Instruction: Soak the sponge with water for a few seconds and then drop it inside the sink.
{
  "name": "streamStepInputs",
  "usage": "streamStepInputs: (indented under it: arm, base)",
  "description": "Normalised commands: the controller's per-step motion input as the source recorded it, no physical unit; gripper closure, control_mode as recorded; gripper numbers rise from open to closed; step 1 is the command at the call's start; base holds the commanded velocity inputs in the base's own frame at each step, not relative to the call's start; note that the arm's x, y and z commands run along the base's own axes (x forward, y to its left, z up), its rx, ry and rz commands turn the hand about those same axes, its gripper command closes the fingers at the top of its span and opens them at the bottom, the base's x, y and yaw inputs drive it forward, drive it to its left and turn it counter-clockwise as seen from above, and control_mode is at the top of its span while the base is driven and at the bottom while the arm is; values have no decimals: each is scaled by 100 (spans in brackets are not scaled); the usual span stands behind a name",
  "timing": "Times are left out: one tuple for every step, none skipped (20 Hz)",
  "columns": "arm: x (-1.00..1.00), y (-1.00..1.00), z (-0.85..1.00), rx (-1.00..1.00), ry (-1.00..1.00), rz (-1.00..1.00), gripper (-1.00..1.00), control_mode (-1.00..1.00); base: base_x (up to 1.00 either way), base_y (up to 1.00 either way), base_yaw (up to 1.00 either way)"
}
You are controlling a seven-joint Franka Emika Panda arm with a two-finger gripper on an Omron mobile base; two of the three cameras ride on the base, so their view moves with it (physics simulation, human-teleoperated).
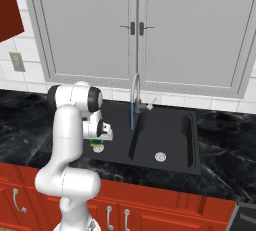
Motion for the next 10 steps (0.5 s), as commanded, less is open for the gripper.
streamStepInputs:
  arm:
    - [0, 0, 0, 0, 0, 0, -100, -100]
    - [0, 0, 0, 0, 0, 0, -100, -100]
    - [0, 0, 0, 0, 0, 0, -100, -100]
    - [0, 0, 0, 0, 0, 0, -100, -100]
    - [0, 0, 0, 0, 0, 0, -100, -100]
    - [0, 0, 0, 0, 0, 0, -100, -100]
    - [0, 0, 0, 0, 0, 0, -100, -100]
    - [0, 0, 0, 0, 0, 0, -100, -100]
    - [0, 0, 0, 0, 0, 0, -100, -100]
    - [0, 0, 0, 0, 0, 0, -100, -100]
  base:
    - [0, 0, 0]
    - [0, 0, 0]
    - [0, 0, 0]
    - [0, 0, 0]
    - [0, 0, 0]
    - [0, 0, 0]
    - [0, 0, 0]
    - [0, 0, 0]
    - [0, 0, 0]
    - [0, 0, 0]
